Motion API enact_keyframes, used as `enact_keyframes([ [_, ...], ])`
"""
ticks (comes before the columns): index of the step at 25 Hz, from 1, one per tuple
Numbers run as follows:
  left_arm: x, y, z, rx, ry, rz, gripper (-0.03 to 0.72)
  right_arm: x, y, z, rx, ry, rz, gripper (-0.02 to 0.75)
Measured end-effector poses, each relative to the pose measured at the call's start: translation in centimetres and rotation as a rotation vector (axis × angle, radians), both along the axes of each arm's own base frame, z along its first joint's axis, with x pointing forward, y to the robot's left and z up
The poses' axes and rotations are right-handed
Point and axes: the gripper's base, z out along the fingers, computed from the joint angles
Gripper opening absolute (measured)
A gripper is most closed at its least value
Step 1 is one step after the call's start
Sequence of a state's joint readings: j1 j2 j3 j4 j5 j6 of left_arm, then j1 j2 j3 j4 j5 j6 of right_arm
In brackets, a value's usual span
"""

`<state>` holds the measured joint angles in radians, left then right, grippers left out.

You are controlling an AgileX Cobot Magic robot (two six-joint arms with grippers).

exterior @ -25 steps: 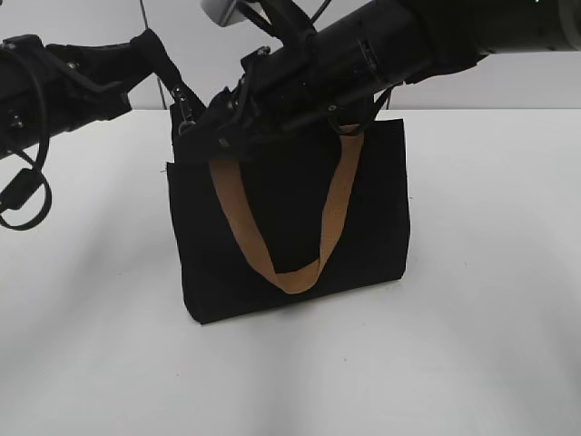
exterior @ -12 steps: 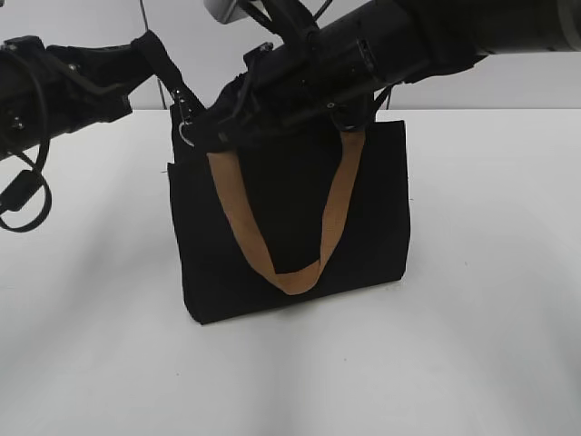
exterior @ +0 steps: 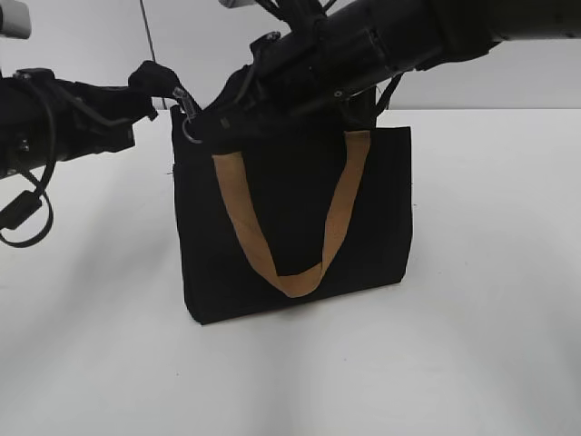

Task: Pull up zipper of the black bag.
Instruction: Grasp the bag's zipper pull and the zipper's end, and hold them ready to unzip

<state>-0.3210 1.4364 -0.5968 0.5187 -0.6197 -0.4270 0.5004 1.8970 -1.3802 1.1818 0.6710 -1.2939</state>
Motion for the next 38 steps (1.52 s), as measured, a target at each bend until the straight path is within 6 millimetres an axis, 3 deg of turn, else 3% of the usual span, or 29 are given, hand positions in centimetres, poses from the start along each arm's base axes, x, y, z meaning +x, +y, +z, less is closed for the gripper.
enact_keyframes([
  [5,0.0,0.5,-1.0,0.073,0.088,0.046,-0.002,-0.1,-0.8,1.2,-0.004,0.012,-0.034,-0.001],
  [12,-0.1,1.4,-2.4,0.179,0.227,0.119,-0.003,-0.4,-1.0,1.2,-0.005,0.052,-0.011,-0.001],
  [31,-0.4,2.1,-3.4,0.265,0.329,0.169,-0.004,-0.4,-1.7,0.7,-0.112,0.041,-0.018,-0.001],
  [38,-0.4,2.1,-3.4,0.266,0.33,0.17,-0.004,0.8,-4.6,1.8,-0.084,0.081,-0.129,-0.001],
])
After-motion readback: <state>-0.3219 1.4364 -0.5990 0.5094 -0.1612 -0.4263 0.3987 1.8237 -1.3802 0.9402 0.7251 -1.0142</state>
